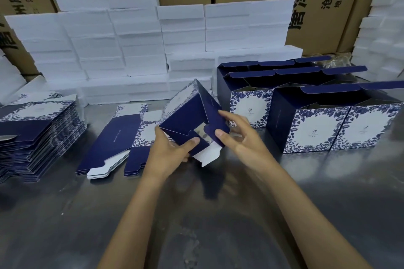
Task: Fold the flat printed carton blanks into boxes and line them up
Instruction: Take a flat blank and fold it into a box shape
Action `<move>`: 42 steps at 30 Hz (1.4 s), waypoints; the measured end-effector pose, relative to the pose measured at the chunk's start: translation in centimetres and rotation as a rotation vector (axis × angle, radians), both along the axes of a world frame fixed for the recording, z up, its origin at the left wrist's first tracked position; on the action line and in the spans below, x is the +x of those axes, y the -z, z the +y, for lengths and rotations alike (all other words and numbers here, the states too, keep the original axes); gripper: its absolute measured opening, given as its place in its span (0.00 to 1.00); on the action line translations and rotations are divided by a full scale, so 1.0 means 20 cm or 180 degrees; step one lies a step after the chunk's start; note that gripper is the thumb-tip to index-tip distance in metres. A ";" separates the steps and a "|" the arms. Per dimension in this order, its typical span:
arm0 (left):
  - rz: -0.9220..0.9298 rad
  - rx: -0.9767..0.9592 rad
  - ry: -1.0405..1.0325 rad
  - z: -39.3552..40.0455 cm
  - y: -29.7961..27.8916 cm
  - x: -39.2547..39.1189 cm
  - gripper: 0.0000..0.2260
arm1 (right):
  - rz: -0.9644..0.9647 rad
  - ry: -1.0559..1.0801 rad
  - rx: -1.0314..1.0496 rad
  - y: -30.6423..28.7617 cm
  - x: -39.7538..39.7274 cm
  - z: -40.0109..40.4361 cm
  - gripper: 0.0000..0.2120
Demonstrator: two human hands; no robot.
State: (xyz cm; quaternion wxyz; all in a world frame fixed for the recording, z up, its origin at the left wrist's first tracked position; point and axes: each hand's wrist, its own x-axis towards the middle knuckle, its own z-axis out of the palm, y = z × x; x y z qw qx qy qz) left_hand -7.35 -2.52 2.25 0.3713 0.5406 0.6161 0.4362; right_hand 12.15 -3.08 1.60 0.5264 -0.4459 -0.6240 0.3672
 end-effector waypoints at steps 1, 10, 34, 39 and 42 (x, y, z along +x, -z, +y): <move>-0.0478 -0.0175 0.0174 0.00 0.00 0.01 0.28 | 0.0018 0.0051 0.0112 -0.02 0.00 -0.01 0.20; -0.2099 -0.1956 0.0870 -0.04 -0.01 0.05 0.12 | -0.0459 -0.0022 0.0316 -0.07 -0.02 -0.04 0.18; 0.0593 0.1678 0.0196 -0.06 -0.08 0.05 0.11 | -0.0440 -0.0039 0.0293 -0.09 -0.03 -0.04 0.18; 0.0421 0.1623 0.0249 -0.08 -0.10 0.07 0.11 | -0.0012 0.0072 0.0122 -0.10 -0.06 -0.04 0.14; 0.0222 0.1524 0.0309 -0.08 -0.10 0.08 0.12 | 0.0126 0.0135 0.0094 -0.09 -0.06 -0.05 0.12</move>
